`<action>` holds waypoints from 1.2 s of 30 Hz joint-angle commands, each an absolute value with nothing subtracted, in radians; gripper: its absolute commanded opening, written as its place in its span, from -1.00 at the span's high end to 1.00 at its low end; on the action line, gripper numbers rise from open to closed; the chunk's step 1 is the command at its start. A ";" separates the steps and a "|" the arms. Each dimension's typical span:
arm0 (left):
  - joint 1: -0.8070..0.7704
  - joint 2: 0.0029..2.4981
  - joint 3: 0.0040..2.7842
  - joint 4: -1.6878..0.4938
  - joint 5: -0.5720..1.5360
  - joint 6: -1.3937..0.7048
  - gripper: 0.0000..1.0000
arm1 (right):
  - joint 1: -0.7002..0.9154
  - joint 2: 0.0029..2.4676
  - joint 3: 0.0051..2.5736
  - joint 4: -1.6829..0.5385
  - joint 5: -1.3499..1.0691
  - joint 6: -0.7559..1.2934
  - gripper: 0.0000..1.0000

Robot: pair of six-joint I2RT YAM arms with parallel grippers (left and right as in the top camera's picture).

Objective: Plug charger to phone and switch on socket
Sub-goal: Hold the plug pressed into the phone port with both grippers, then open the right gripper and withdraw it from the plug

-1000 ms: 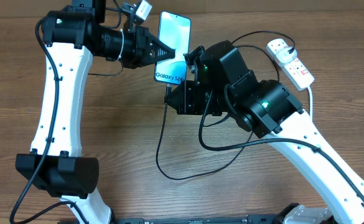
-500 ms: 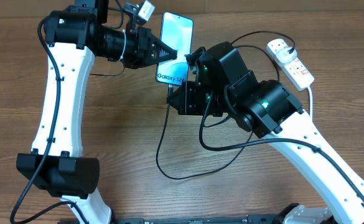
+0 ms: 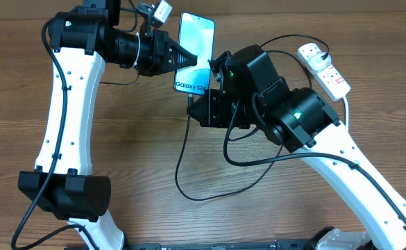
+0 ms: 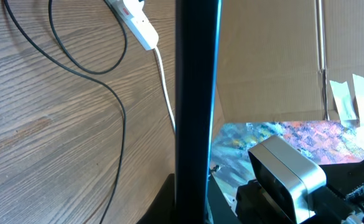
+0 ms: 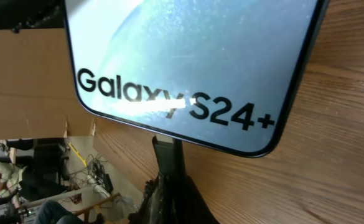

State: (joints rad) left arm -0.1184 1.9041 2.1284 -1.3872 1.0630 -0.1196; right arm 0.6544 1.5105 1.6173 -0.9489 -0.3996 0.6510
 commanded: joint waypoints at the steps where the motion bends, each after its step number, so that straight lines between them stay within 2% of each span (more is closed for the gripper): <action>1: -0.125 1.889 2.162 -1.393 1.118 -0.089 0.92 | 0.633 1.515 1.631 -0.910 -0.372 0.683 0.93; 17: -0.125 1.889 2.162 -1.459 1.114 -0.043 0.92 | 0.633 1.515 1.631 -0.854 -0.333 0.685 0.92; 18: -0.125 1.889 2.162 -1.459 1.111 -0.044 0.92 | 0.633 1.515 1.631 -0.854 -0.333 0.685 0.84; 19: -0.125 1.889 2.162 -1.458 1.104 -0.044 0.92 | 0.633 1.515 1.631 -0.855 -0.333 0.685 0.66; 21: -0.124 1.889 2.162 -1.452 1.080 -0.045 0.92 | 0.633 1.515 1.631 -0.862 -0.333 0.685 0.07; 23: -0.122 1.889 2.162 -1.441 1.032 -0.070 0.92 | 0.633 1.515 1.631 -0.873 -0.333 0.684 -0.18; 30: -0.117 1.892 2.162 -1.417 0.762 -0.182 0.92 | 0.633 1.515 1.631 -0.946 -0.284 0.681 -0.54; 35: -0.123 1.903 2.161 -1.450 0.491 -0.213 0.92 | 0.632 1.515 1.631 -1.052 -0.099 0.682 -1.00; 36: -0.128 1.911 2.160 -1.470 0.487 -0.194 0.92 | 0.628 1.515 1.631 -1.078 -0.045 0.682 -1.00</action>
